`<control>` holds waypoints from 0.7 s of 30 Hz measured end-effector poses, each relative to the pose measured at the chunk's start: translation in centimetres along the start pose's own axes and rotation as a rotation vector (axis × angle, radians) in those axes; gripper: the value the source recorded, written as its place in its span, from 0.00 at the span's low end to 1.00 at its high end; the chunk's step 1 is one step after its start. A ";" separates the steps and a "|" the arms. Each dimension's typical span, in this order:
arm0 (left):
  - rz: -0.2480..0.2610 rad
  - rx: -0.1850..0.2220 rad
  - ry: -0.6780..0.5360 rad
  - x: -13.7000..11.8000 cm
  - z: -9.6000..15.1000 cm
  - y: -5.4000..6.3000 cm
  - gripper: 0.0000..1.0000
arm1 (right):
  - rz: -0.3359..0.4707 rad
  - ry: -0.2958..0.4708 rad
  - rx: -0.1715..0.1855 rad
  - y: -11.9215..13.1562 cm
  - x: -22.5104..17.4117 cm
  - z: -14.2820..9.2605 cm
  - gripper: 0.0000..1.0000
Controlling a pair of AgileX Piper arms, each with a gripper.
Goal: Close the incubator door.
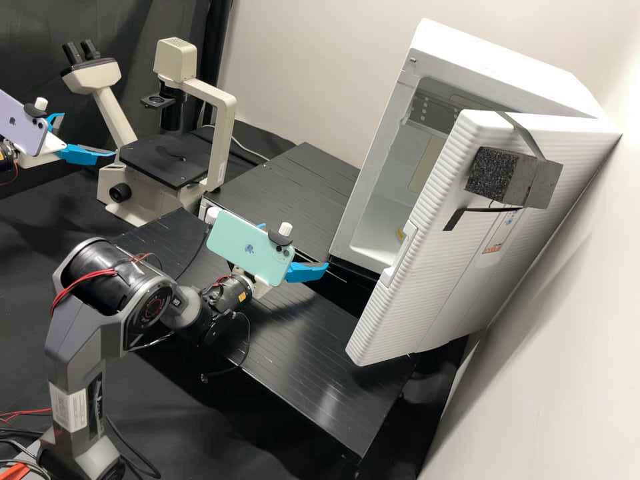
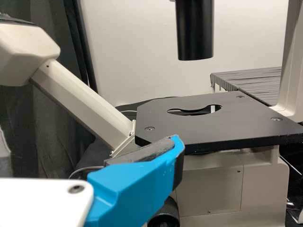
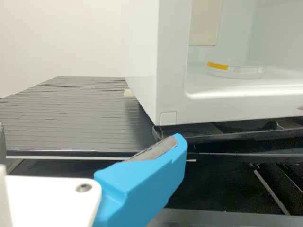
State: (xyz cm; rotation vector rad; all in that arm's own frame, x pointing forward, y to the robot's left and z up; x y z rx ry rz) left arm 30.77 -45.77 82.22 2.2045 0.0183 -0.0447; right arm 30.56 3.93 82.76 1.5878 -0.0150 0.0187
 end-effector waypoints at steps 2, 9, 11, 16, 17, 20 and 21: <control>0.000 0.000 0.000 0.0 0.0 0.0 1.00 | 0.000 0.000 0.000 0.0 0.0 0.0 1.00; 0.000 -0.001 0.001 0.0 0.0 0.0 1.00 | 0.000 0.000 0.000 0.0 0.0 0.0 1.00; 0.000 -0.001 0.001 0.0 0.0 0.0 1.00 | 0.006 0.000 0.001 0.0 -0.2 0.0 1.00; 0.000 -0.001 0.001 0.0 0.0 0.0 1.00 | 0.048 0.006 0.001 1.2 -2.3 -0.1 1.00; 0.000 -0.001 0.001 0.0 0.0 0.0 1.00 | 0.071 0.014 0.000 1.7 -3.0 -0.2 1.00; 0.000 -0.001 0.001 0.0 0.0 0.0 1.00 | 0.155 0.054 0.006 3.1 -5.1 -0.8 1.00; 0.000 -0.001 0.001 0.0 0.0 0.0 1.00 | 0.188 0.078 0.006 3.6 -6.1 -1.2 1.00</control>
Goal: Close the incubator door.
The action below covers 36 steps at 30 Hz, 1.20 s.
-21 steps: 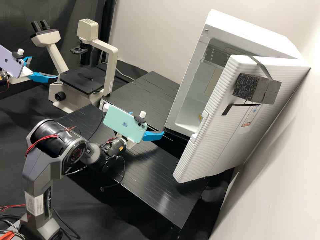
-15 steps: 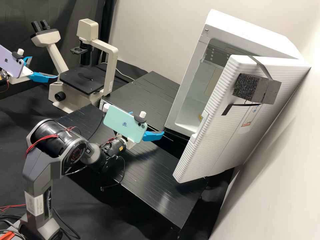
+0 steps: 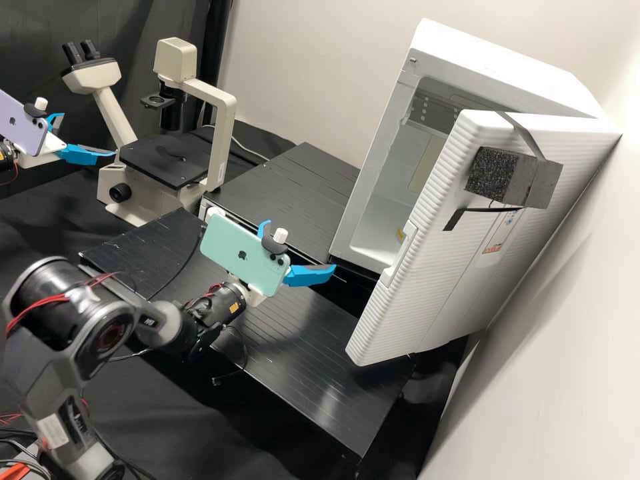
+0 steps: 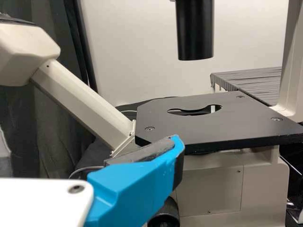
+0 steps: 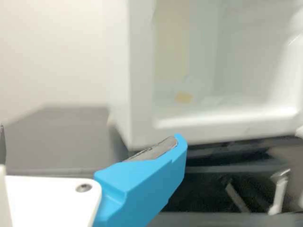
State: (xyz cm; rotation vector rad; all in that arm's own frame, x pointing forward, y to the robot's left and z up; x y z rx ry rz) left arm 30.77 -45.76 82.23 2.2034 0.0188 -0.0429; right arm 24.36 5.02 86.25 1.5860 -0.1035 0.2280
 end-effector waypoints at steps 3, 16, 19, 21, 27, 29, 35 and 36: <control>0.000 0.000 0.000 0.0 0.0 0.0 1.00 | 0.105 0.072 -0.021 1.6 -2.2 -1.3 1.00; 0.000 0.000 0.000 0.0 0.0 0.0 1.00 | 0.376 0.073 -0.025 6.7 -7.2 -0.5 1.00; 0.000 0.000 0.000 0.0 0.0 0.0 1.00 | 0.400 0.015 -0.019 7.2 -7.1 0.7 1.00; 0.000 0.000 0.000 0.0 0.0 0.0 1.00 | 0.412 -0.027 -0.012 7.5 -6.9 1.6 1.00; 0.000 0.000 0.000 0.0 0.0 0.0 1.00 | 0.406 -0.137 -0.010 7.9 -5.3 4.1 1.00; 0.000 0.000 0.000 0.0 0.0 0.0 1.00 | 0.398 -0.157 -0.008 7.9 -4.9 4.7 1.00; 0.000 0.000 0.000 0.0 0.0 0.0 1.00 | 0.378 -0.192 0.005 7.8 -3.6 5.7 1.00; 0.000 0.000 0.000 0.0 0.0 0.0 1.00 | 0.372 -0.190 0.009 7.7 -3.3 5.8 1.00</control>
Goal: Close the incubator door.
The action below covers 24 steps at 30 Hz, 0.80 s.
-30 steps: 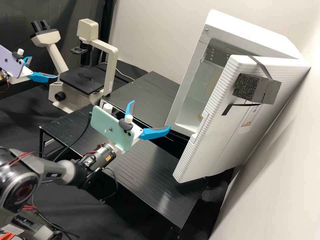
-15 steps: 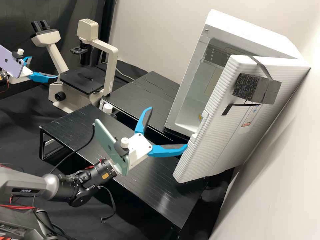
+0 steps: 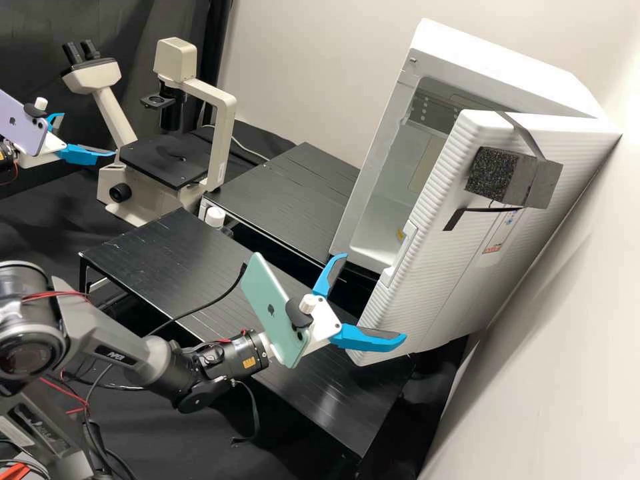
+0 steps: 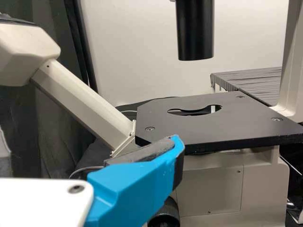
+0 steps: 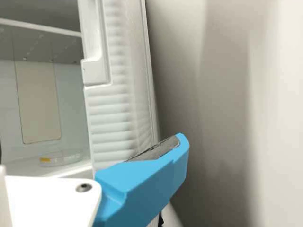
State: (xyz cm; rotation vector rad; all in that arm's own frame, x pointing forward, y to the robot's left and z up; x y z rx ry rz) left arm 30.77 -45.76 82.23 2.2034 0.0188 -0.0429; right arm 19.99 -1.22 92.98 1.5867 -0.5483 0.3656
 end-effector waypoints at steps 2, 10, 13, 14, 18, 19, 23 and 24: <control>0.000 0.000 0.000 0.0 0.0 0.0 1.00 | -0.023 0.005 0.023 -0.6 0.5 -0.1 1.00; 0.000 0.000 0.000 0.0 0.0 0.0 1.00 | -0.054 0.010 0.100 -2.2 1.3 -0.7 1.00; 0.000 0.000 0.000 0.0 0.0 0.0 1.00 | -0.081 0.040 0.154 -3.0 1.3 -1.6 1.00; 0.000 0.000 0.000 0.0 0.0 0.0 1.00 | -0.095 0.054 0.163 -3.3 1.3 -1.9 1.00; 0.000 0.000 0.000 0.0 0.0 0.0 1.00 | -0.215 0.144 0.176 -4.9 1.2 -3.5 1.00; 0.000 0.000 0.000 0.0 0.0 0.0 1.00 | -0.251 0.182 0.166 -5.3 1.2 -4.2 1.00; 0.000 0.000 0.000 0.0 0.0 0.0 1.00 | -0.320 0.245 0.146 -6.2 0.8 -5.2 1.00; 0.000 0.000 0.000 0.0 0.0 0.0 1.00 | -0.326 0.250 0.146 -6.3 0.7 -5.3 1.00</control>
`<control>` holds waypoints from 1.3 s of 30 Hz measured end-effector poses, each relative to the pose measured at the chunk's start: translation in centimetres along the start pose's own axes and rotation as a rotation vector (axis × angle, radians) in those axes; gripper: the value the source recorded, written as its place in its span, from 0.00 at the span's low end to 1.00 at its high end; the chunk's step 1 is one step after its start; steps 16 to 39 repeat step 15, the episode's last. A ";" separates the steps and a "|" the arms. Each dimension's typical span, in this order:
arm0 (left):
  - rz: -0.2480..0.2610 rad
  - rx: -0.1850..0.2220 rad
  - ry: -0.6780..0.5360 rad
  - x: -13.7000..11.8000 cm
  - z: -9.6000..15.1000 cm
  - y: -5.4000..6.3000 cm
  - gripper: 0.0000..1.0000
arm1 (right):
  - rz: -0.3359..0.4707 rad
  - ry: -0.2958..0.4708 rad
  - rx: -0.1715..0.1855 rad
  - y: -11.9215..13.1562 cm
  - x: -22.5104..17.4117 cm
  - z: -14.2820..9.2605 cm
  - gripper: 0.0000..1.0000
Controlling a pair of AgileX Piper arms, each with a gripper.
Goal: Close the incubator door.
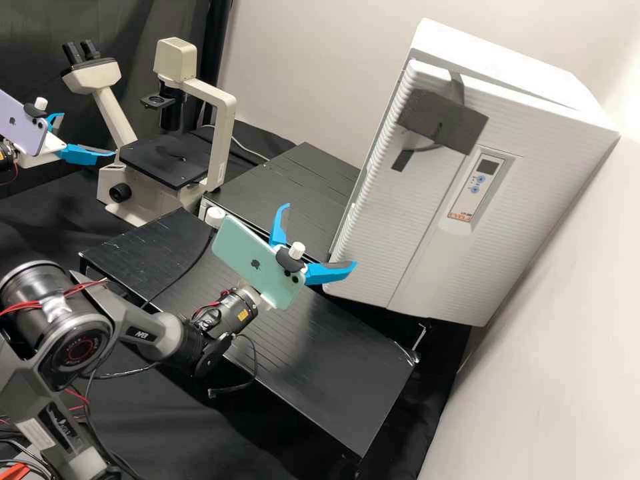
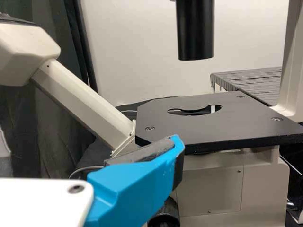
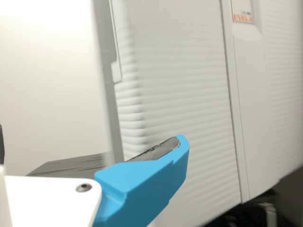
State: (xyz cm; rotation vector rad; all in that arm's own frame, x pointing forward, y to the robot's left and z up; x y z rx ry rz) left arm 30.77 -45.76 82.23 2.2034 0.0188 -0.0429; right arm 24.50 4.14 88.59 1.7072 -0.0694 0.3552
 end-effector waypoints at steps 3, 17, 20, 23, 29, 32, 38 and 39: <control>0.000 0.000 0.000 0.0 0.0 0.0 1.00 | 0.002 -0.006 0.003 -0.1 -0.1 -0.3 1.00; 0.000 0.000 0.000 0.0 0.0 0.0 1.00 | 0.042 0.005 0.026 -1.1 -1.5 -0.8 1.00; 0.000 0.000 0.000 0.0 0.0 0.0 1.00 | 0.042 0.005 0.026 -1.1 -1.5 -0.8 1.00; 0.000 0.000 0.000 0.0 0.0 0.0 1.00 | 0.042 0.005 0.026 -1.1 -1.5 -0.8 1.00; 0.000 0.000 0.000 0.0 0.0 0.0 1.00 | 0.042 0.005 0.026 -1.1 -1.5 -0.8 1.00; 0.000 0.000 0.000 0.0 0.0 0.0 1.00 | 0.042 0.005 0.026 -1.1 -1.5 -0.8 1.00; 0.000 0.000 0.000 0.0 0.0 0.0 1.00 | 0.042 0.005 0.026 -1.1 -1.5 -0.8 1.00; 0.000 0.000 0.000 0.0 0.0 0.0 1.00 | 0.042 0.005 0.026 -1.1 -1.5 -0.8 1.00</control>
